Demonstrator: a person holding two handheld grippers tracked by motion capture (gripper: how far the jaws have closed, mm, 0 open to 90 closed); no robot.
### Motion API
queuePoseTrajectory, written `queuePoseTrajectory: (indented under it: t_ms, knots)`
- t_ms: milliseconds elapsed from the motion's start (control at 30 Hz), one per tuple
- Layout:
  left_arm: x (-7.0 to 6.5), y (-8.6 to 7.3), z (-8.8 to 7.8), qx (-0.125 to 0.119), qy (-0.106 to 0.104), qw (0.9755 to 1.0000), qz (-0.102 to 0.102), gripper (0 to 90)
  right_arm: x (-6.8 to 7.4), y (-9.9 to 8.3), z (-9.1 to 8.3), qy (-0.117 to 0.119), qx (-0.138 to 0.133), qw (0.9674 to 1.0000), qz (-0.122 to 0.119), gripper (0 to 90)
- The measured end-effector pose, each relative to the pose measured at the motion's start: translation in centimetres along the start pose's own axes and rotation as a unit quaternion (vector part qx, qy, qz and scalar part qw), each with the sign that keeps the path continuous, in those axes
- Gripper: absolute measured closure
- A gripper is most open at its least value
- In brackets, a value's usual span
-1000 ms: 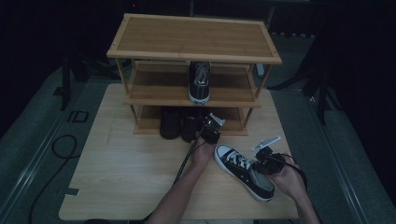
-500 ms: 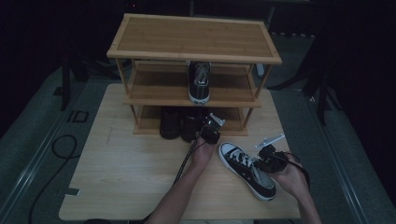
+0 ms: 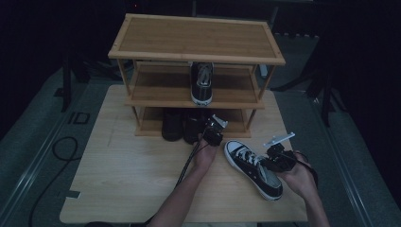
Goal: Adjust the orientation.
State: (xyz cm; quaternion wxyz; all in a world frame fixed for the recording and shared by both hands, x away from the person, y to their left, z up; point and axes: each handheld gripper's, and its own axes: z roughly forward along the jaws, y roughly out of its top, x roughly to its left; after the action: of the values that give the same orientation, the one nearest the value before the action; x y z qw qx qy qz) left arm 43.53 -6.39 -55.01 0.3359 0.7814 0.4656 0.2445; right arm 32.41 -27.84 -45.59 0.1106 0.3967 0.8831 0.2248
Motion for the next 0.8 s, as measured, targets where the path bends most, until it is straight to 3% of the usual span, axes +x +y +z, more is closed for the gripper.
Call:
queuePoseTrajectory:
  t_ms: [800]
  knots:
    - [0.0,0.0,0.0,0.001,-0.002,1.0000,0.000,90.0,-0.9,0.4,-2.0,0.001,-0.017,0.9998,-0.007,87.9]
